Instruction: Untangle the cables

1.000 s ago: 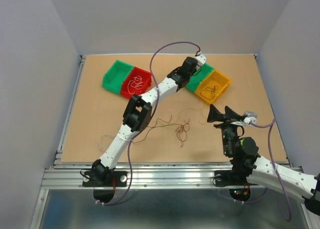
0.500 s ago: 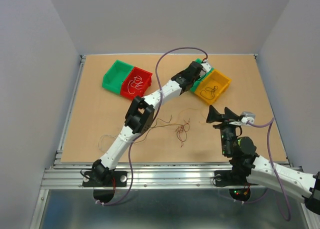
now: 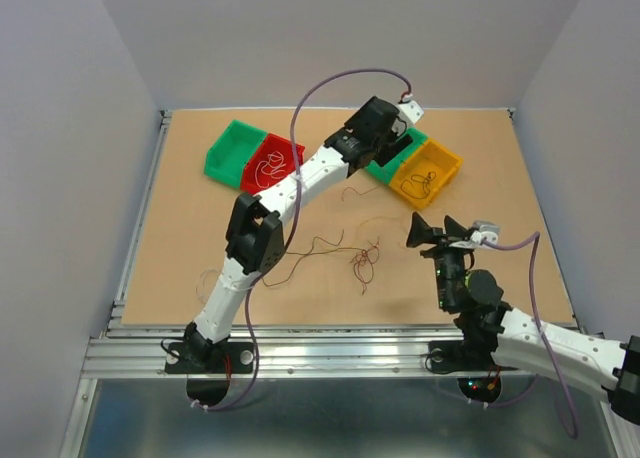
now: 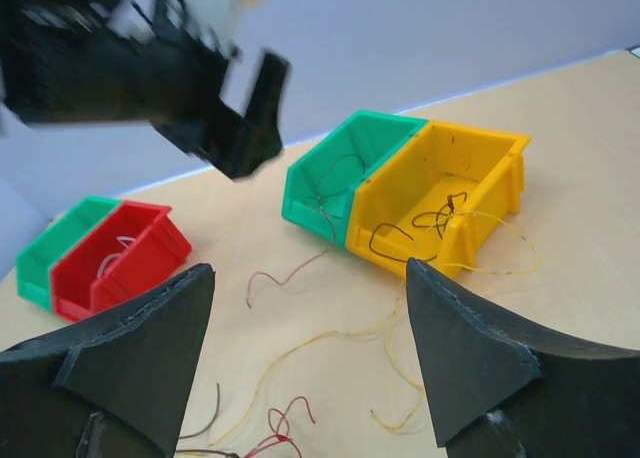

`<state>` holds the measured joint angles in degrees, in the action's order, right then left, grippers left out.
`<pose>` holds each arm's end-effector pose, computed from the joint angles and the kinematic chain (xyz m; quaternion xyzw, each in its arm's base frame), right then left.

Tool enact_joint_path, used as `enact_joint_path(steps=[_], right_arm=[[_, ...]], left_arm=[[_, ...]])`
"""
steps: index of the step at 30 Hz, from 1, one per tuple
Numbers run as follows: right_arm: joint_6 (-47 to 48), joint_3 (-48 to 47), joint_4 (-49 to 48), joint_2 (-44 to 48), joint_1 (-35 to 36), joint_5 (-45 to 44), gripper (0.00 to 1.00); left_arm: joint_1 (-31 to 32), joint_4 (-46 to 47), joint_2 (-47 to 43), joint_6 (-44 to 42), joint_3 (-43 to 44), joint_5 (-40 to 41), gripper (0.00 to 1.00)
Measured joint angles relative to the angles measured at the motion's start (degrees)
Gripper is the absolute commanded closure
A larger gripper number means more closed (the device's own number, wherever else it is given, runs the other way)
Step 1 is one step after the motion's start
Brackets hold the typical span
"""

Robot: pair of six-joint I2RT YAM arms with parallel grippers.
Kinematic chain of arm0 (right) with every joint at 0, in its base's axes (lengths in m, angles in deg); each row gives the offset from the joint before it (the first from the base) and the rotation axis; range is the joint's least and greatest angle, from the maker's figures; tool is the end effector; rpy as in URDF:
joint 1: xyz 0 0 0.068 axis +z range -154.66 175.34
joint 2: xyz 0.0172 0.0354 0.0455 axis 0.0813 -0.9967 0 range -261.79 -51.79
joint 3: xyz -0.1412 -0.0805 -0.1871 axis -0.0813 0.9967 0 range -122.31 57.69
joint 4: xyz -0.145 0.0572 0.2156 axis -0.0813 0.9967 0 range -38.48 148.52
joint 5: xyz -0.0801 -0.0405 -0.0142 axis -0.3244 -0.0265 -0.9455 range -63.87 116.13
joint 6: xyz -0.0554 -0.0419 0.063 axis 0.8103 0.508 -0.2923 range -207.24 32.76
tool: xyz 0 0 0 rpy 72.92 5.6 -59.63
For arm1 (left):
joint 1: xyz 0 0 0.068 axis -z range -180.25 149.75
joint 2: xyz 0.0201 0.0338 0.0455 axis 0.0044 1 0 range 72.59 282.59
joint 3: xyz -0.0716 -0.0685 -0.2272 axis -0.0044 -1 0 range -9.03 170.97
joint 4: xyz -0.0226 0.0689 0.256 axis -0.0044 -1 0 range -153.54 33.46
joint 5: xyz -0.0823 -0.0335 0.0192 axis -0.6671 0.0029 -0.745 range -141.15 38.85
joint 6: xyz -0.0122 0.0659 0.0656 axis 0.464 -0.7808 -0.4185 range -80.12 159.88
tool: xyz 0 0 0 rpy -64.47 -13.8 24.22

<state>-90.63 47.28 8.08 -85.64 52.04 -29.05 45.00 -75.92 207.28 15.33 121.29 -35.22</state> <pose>0.1624 0.1210 0.2436 0.1110 0.6245 0.1336 0.7614 0.4272 -0.3980 0.2609 0.4125 0.7235 0.0169 0.5532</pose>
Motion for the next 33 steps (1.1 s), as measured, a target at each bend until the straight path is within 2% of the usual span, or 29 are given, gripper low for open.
enact_joint_path(steps=[4,6,9,11,15,19,21,24,27,33], right_arm=[[-1.2,-1.7,3.0,-5.2,-0.1,-0.1,0.13],[-3.4,-6.1,8.4,-10.5,-0.8,1.1,0.12],[-6.6,-16.6,15.9,-20.3,-4.3,5.7,0.12],[-9.4,-23.1,19.2,-27.3,-9.5,12.8,0.11],[-15.8,-30.3,22.5,-37.2,-19.3,21.6,0.04],[-23.9,-39.0,25.1,-50.5,-23.2,26.6,0.04],[-28.7,-43.4,26.0,-57.2,-23.6,28.4,0.09],[-36.2,-48.7,28.1,-65.2,-23.7,29.2,0.16],[-43.0,-54.2,31.6,-72.0,-23.7,28.0,0.19],[-54.3,-59.0,38.8,-76.2,-23.6,22.7,0.19]], left_arm=[[-0.5,-0.5,-9.7,2.2,-5.5,-3.3,0.01],[-1.2,1.3,-14.1,3.5,-9.2,-5.7,0.01],[-4.3,3.5,-24.5,5.8,-20.3,-10.6,0.01],[-8.3,6.3,-32.1,7.0,-29.1,-13.6,0.01],[-14.9,11.2,-43.1,9.0,-41.7,-16.4,0.01],[-16.0,16.8,-51.3,10.5,-53.6,-18.3,0.01],[-16.2,19.1,-54.4,11.2,-59.1,-19.2,0.01],[-17.2,22.6,-58.7,12.0,-66.3,-20.2,0.01],[-18.8,25.1,-62.5,12.2,-71.1,-19.9,0.01],[-20.2,30.4,-65.9,12.9,-74.6,-19.5,0.01]])
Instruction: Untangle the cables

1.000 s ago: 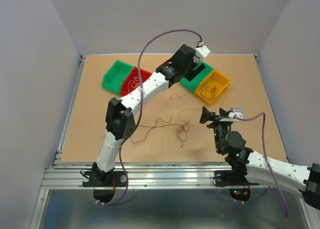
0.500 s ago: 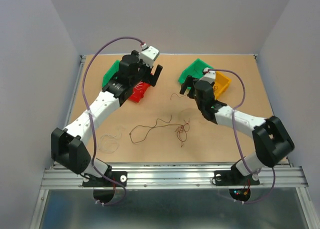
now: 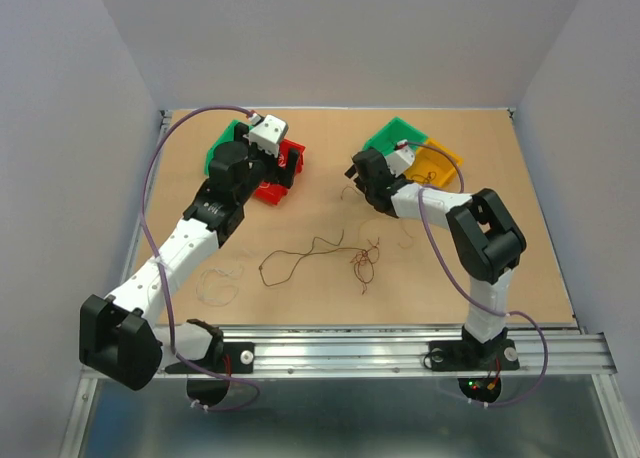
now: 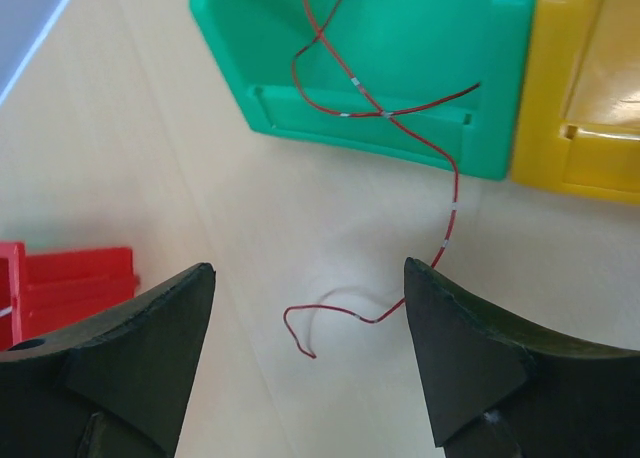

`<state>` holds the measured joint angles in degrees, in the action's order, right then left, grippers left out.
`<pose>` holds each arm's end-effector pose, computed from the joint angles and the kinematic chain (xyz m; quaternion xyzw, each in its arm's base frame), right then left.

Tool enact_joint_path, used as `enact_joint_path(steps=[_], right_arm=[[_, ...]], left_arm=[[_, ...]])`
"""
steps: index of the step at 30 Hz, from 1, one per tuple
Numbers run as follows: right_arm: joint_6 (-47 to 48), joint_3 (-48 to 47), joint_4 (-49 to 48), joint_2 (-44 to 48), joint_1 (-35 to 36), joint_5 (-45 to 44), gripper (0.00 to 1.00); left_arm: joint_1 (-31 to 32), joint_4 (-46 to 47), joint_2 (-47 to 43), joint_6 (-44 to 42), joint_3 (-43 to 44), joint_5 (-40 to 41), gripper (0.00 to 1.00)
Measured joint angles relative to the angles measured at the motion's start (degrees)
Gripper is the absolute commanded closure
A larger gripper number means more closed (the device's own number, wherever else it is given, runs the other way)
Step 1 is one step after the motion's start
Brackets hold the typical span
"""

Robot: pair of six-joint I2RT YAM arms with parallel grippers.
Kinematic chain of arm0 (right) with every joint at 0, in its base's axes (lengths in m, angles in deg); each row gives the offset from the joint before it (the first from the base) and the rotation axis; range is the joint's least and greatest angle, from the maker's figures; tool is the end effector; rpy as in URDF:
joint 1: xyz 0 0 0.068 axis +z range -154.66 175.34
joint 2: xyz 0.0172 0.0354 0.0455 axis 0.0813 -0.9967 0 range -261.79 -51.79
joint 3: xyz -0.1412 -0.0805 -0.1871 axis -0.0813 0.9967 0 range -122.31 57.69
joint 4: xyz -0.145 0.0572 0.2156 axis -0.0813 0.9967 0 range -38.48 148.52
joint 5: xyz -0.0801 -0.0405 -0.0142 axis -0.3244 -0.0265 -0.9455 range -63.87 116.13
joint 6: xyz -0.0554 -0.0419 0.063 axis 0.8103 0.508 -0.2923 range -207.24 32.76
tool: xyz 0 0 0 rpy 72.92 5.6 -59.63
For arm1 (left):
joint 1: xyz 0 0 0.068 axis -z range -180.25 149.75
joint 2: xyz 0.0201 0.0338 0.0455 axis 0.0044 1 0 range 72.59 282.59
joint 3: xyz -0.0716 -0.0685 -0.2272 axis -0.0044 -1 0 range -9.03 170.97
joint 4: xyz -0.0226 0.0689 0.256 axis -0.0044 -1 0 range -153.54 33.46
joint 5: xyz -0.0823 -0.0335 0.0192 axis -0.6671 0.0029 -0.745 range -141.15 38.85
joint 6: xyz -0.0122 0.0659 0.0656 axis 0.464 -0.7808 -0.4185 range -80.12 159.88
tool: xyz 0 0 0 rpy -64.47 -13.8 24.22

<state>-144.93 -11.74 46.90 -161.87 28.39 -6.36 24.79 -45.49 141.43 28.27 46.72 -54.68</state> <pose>0.4002 0.2063 0.1344 0.3066 0.8088 0.1350 0.4834 0.3143 -0.1526 0.3317 0.2465 0.6760 -0.1032 0.6867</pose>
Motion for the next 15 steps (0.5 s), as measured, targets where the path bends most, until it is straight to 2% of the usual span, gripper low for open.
enact_joint_path(steps=[3,8,15], right_arm=[[-4.3,-3.1,4.4,-1.6,0.3,-2.6,0.24],[-7.9,-4.2,8.3,-2.1,2.9,-9.1,0.25],[-11.3,-4.2,11.0,-2.1,5.5,-13.9,0.27]], left_arm=[[0.0,1.2,0.5,0.1,0.0,0.4,0.01],[-0.8,1.6,2.4,0.2,0.0,0.5,0.01],[-1.3,2.1,2.6,0.2,-0.3,0.3,0.01]])
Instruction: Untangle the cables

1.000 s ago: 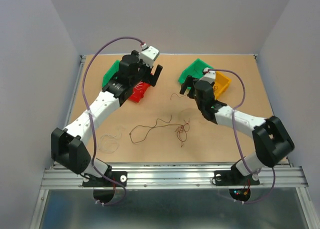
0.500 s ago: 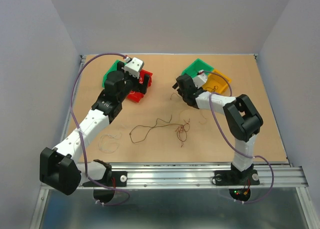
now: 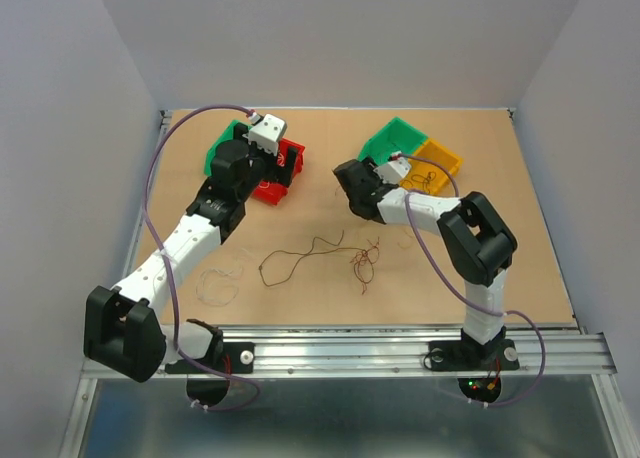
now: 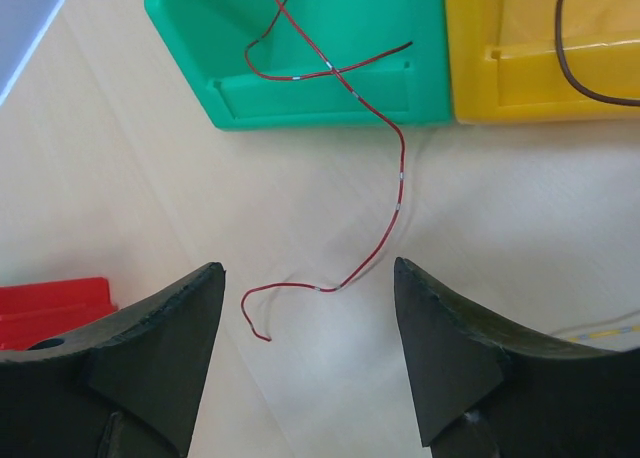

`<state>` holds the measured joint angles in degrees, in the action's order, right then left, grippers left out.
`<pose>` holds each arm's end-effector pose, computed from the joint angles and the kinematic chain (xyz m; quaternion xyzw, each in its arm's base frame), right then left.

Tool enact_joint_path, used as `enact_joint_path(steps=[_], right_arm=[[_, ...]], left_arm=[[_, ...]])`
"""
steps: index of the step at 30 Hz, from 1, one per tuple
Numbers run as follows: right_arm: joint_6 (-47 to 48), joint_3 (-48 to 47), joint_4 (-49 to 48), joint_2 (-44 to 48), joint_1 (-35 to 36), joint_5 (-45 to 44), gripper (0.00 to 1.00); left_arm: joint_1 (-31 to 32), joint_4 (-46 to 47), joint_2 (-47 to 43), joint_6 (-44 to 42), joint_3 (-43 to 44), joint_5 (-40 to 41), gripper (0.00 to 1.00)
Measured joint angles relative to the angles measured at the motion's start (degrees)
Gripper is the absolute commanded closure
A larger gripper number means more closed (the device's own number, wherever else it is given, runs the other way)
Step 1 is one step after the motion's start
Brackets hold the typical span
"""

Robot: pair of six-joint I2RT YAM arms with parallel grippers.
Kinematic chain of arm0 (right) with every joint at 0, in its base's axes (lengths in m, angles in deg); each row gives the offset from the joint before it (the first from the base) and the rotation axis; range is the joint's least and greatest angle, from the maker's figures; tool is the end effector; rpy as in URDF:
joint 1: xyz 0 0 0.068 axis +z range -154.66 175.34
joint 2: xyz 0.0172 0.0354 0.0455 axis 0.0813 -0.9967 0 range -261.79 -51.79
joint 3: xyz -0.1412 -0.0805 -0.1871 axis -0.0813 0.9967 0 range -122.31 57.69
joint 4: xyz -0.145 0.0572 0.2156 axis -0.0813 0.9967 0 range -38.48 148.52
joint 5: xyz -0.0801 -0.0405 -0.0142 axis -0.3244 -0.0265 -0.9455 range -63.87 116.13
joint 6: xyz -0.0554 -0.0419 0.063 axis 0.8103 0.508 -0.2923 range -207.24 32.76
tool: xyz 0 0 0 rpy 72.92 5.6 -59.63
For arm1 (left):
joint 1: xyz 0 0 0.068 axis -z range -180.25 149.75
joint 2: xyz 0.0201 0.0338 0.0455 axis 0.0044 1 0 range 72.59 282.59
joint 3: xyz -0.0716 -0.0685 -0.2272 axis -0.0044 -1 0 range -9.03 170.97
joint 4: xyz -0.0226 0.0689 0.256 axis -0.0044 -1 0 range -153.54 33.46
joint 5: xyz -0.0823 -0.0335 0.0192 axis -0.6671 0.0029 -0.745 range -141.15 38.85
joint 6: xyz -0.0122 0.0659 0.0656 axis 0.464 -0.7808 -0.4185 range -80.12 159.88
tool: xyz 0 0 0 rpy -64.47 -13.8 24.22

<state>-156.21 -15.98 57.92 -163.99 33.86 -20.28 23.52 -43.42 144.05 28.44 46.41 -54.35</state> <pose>0.3796 0.2240 0.1318 0.3687 0.7795 0.0689 0.5018 0.3269 -0.1492 0.3199 0.2376 0.6847 -0.0941 0.6825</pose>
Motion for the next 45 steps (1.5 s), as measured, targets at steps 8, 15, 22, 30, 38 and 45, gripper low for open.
enact_joint_path(steps=[8,15,22,30,38,45], right_arm=[[-11.4,-0.5,10.0,0.0,2.1,-2.3,0.28],[-18.8,-3.9,14.6,-1.6,1.9,-2.7,0.36],[-20.6,-7.4,14.8,-6.7,-0.4,-1.1,0.47],[-21.0,-9.6,15.4,-8.5,-1.9,-0.3,0.71],[-20.8,-10.1,15.6,-8.9,-1.8,-0.3,0.99],[-17.4,-10.1,15.9,-7.4,-2.5,-0.2,1.00]], left_arm=[[0.0,0.5,0.1,0.0,-0.2,-0.5,0.01],[0.0,0.6,0.9,0.0,-0.2,-0.9,0.01],[0.0,0.6,1.1,0.2,-0.2,-0.9,0.01],[-0.3,0.6,1.5,0.2,-0.2,-0.9,0.01],[-0.3,0.6,1.8,0.2,-0.2,-0.9,0.01],[-0.4,0.6,2.4,0.2,-0.2,-1.1,0.01]])
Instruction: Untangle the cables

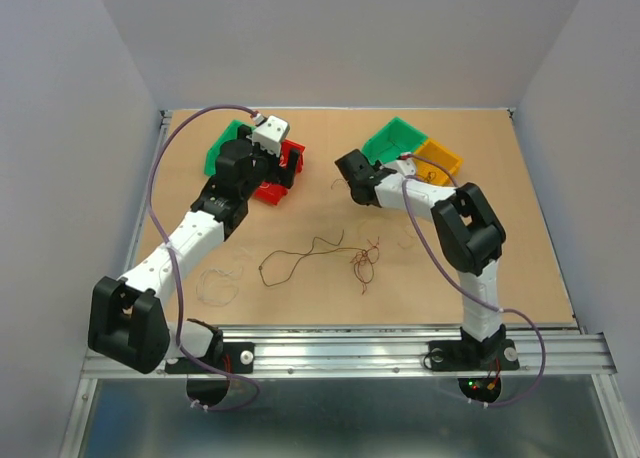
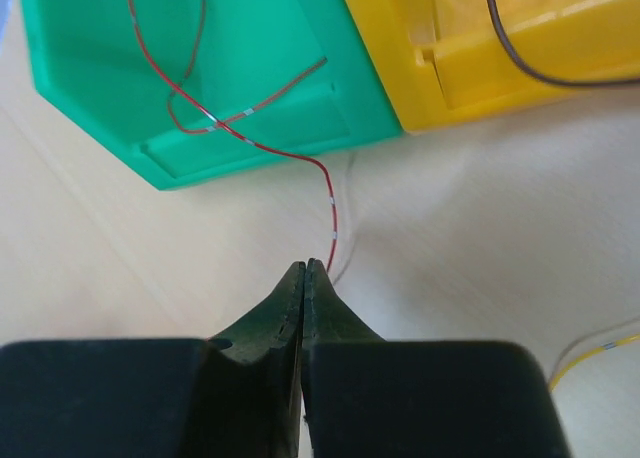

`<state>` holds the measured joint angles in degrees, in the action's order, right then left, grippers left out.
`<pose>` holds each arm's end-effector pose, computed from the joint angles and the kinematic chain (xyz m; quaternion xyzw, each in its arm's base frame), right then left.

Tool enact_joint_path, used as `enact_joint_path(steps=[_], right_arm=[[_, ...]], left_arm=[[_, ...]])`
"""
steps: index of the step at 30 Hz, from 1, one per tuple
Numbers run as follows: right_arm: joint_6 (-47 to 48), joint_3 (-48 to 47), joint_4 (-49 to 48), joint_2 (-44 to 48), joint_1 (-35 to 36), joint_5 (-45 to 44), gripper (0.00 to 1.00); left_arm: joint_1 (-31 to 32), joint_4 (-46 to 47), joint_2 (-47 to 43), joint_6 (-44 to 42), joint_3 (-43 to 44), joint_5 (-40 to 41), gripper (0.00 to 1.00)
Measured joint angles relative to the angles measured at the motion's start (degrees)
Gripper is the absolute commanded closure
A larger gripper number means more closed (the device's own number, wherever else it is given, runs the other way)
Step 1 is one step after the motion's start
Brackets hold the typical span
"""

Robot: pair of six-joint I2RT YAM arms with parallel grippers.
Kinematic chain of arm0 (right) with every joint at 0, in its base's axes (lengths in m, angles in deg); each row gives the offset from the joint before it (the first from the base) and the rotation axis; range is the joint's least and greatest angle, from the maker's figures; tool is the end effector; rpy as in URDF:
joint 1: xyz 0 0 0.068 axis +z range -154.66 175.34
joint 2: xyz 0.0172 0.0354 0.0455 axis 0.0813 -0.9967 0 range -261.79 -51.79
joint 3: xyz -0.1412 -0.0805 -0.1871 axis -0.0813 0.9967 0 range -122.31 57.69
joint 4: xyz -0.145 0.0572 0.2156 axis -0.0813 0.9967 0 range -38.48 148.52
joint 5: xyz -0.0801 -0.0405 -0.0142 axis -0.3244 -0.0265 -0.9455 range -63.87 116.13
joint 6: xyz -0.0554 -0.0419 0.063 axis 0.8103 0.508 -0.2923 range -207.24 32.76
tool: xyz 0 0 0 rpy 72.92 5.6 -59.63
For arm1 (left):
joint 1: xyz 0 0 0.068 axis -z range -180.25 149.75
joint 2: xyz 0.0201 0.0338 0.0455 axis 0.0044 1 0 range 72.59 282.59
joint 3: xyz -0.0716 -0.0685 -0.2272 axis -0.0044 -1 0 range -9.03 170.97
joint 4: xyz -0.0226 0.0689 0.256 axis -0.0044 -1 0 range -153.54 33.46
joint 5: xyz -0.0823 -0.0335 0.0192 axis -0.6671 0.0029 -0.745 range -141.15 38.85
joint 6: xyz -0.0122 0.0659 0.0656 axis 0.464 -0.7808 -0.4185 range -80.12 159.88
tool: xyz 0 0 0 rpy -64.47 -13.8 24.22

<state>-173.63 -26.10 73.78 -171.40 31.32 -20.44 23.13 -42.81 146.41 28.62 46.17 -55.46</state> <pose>0.3963 0.2120 0.1107 0.4745 0.7528 0.0382 0.4547 0.3347 -0.1516 0.3057 0.2435 0.6952 -0.0989 0.6691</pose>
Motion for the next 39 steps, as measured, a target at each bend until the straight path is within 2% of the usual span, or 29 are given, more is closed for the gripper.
enact_joint_path(steps=[5,8,9,11,12,15,18,22,25,39], right_arm=[[3.2,-0.8,0.0,3.1,-2.9,2.2,1.00],[5.3,-2.5,-0.2,3.2,-4.9,4.6,0.84],[5.7,-2.9,-0.2,3.2,-5.6,5.3,0.71],[6.2,-3.3,-0.2,3.2,-6.4,6.6,0.69],[6.6,-3.5,-0.2,3.0,-6.6,7.3,0.59],[6.8,-4.2,-0.2,1.8,-6.3,9.2,0.44],[7.1,-4.8,-0.3,-0.3,-5.8,10.6,0.35],[7.1,-4.8,0.0,-1.0,-4.7,10.5,0.35],[6.7,-4.8,-0.1,-1.0,-3.9,10.3,0.42],[1.7,-4.8,1.4,-1.0,-3.3,10.1,0.42]], left_arm=[[0.0,0.0,0.4,0.0,0.0,0.0,0.01],[0.0,0.0,0.4,0.0,0.0,-0.1,0.01],[0.0,0.0,0.4,0.0,0.0,-0.2,0.01],[0.0,0.1,0.6,0.0,0.0,-0.2,0.01],[0.0,0.1,0.7,0.0,0.0,-0.2,0.01],[-0.1,0.1,1.5,0.0,0.0,-0.2,0.01],[-0.2,0.0,2.0,0.0,0.0,-0.2,0.01],[-0.2,0.0,2.1,0.0,0.0,-0.3,0.01],[-0.2,0.0,2.1,0.0,0.0,-0.3,0.01],[-0.2,0.0,2.1,0.0,0.0,-0.5,0.01]])
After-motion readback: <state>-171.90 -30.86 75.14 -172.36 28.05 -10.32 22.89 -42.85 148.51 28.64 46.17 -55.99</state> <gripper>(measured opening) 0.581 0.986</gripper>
